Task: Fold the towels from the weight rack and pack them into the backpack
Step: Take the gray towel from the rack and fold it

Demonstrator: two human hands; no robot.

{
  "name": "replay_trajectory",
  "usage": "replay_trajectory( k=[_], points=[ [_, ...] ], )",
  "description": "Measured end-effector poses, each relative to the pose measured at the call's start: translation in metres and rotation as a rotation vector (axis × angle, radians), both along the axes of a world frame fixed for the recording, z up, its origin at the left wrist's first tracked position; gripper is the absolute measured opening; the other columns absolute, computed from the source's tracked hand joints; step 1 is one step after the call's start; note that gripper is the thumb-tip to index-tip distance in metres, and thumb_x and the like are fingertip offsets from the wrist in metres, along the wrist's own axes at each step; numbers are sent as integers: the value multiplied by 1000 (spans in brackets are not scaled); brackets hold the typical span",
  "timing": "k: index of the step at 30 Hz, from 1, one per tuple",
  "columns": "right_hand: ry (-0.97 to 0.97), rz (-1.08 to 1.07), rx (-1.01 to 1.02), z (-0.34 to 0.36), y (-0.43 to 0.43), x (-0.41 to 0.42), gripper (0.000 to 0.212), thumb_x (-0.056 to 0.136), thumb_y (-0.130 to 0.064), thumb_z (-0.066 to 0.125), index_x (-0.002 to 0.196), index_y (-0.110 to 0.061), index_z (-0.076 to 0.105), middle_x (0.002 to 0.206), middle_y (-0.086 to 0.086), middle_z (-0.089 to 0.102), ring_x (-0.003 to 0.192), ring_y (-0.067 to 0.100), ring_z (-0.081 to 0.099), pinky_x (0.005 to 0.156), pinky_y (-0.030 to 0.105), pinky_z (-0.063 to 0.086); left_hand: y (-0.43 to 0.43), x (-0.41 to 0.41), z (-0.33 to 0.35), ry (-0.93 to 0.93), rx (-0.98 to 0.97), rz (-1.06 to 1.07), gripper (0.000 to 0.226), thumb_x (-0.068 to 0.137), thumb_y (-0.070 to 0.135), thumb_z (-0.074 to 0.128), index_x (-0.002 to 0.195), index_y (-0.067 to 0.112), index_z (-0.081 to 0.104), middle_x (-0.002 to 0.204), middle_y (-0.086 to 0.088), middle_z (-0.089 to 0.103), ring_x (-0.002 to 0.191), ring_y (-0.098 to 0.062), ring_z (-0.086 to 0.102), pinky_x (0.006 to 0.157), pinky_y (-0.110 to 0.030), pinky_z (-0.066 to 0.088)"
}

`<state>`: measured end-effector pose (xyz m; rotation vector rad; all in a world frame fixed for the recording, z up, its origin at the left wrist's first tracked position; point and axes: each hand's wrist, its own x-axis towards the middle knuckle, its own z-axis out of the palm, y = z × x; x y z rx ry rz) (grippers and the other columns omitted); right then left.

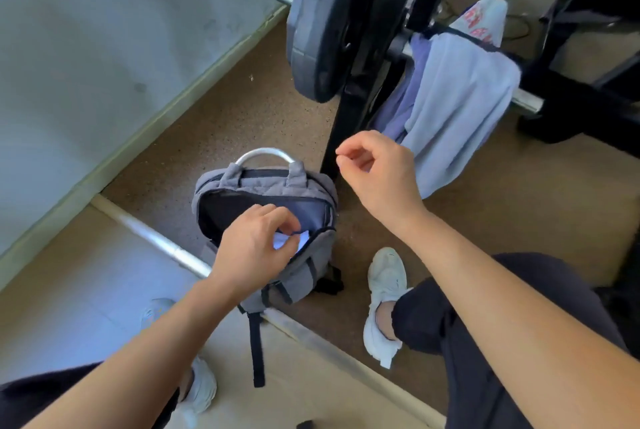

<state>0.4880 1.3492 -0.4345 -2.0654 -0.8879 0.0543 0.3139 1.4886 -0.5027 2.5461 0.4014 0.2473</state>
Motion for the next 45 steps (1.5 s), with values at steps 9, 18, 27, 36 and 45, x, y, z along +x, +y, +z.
replay_trajectory(
  k=[9,18,27,36,45],
  points=[
    [-124,-599,300,16,-31,85,18,82,-12,68,100,-9,66,101,6,62,88,16,59,77,12,38,-60,75,62,-50,-226,-38,13,92,25,70,85,35,66,84,18,69,87,-2,66,74,-22,51],
    [115,-866,487,18,-73,124,25,81,-6,67,104,-15,62,98,1,59,77,16,61,71,10,45,-80,215,103,-143,-489,153,11,95,27,67,106,25,66,97,13,69,89,-3,65,81,-26,53],
    [259,-910,510,19,-64,123,21,83,-9,70,104,-13,68,76,-14,62,80,12,68,83,30,54,-95,259,102,-8,-637,240,22,93,31,70,81,19,56,72,7,53,67,-11,50,63,-27,41],
    [379,-875,563,23,-70,123,27,87,-11,62,111,-17,71,80,-17,64,76,-5,61,80,20,51,-90,265,136,-250,-796,306,15,101,19,51,86,17,50,86,-2,54,78,-13,51,71,-34,49],
    [324,-746,532,15,-71,123,27,85,-11,68,109,-22,72,94,-6,65,86,7,66,85,21,54,-48,252,166,95,-614,312,41,67,38,91,84,10,67,86,-5,70,77,-18,69,70,-36,57]
  ],
)
